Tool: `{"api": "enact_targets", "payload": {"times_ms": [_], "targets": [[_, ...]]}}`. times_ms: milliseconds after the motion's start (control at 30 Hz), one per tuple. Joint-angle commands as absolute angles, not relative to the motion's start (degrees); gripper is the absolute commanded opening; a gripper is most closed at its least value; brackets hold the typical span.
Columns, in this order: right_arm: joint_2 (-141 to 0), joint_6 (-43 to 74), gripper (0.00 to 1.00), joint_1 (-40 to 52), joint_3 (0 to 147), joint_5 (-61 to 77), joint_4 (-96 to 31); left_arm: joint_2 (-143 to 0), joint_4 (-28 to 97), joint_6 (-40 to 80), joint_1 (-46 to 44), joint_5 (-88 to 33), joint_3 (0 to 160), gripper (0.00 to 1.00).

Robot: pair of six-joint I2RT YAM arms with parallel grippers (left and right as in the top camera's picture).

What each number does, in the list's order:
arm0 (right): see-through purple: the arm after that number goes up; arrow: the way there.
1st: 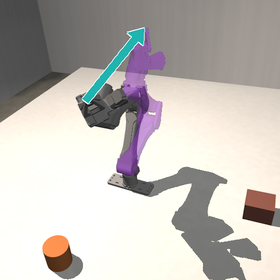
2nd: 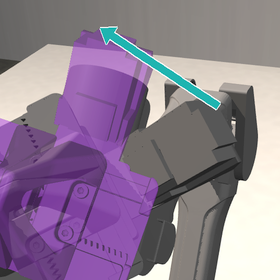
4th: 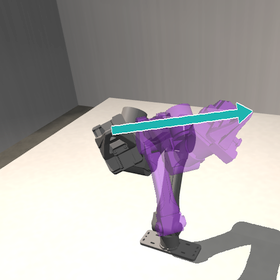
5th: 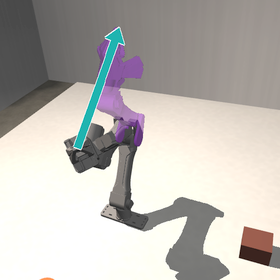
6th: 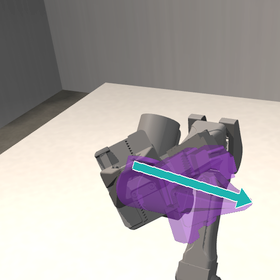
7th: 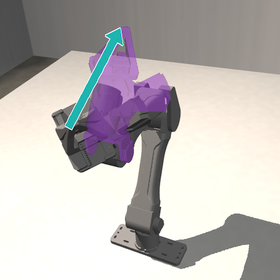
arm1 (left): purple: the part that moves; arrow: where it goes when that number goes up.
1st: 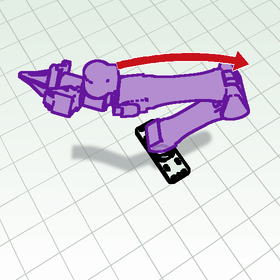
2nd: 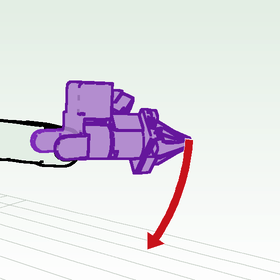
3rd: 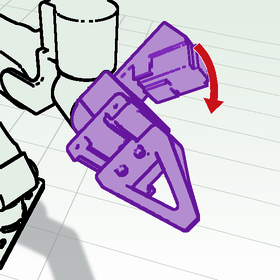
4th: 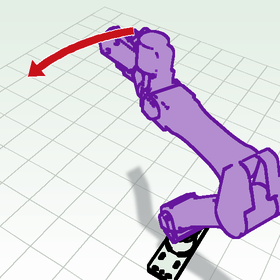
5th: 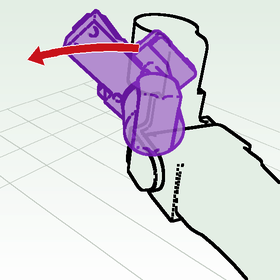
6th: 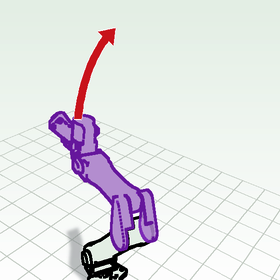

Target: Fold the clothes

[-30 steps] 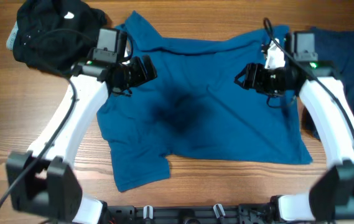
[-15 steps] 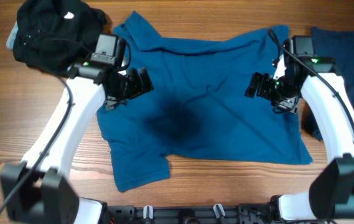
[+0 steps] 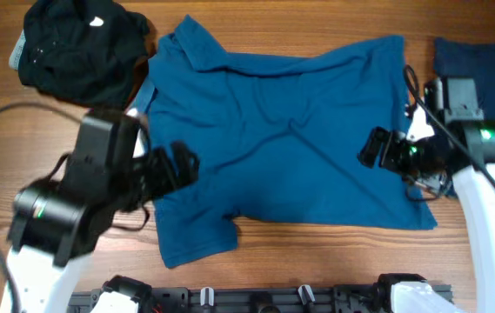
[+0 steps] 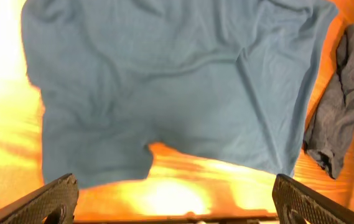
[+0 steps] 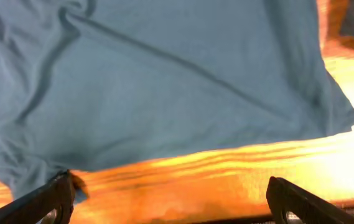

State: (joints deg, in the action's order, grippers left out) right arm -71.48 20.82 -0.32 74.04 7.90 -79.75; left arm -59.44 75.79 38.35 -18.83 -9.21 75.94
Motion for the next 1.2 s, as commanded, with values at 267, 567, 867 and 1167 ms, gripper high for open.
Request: {"api": "enact_targets", "payload": {"times_ms": [267,567,867,1167], "targets": [[-62.72,25.89,1.00,-0.36,75.26,5.10,-85.93,-54.96,85.43,47.03,-19.29,-8.47,73.41,1.00],[-62.65,25.47,1.00,-0.34,75.24,4.86,-87.55,-52.73,85.10,48.66,-19.29,-8.69,65.69,1.00],[-62.61,25.52,1.00,-0.34,72.42,4.89,-86.54,-52.49,84.66,48.64,-19.29,-8.69,63.59,1.00],[-62.76,25.39,1.00,-0.36,68.73,6.50,-76.86,-53.34,71.33,48.21,-19.29,-8.73,63.59,1.00]]}}
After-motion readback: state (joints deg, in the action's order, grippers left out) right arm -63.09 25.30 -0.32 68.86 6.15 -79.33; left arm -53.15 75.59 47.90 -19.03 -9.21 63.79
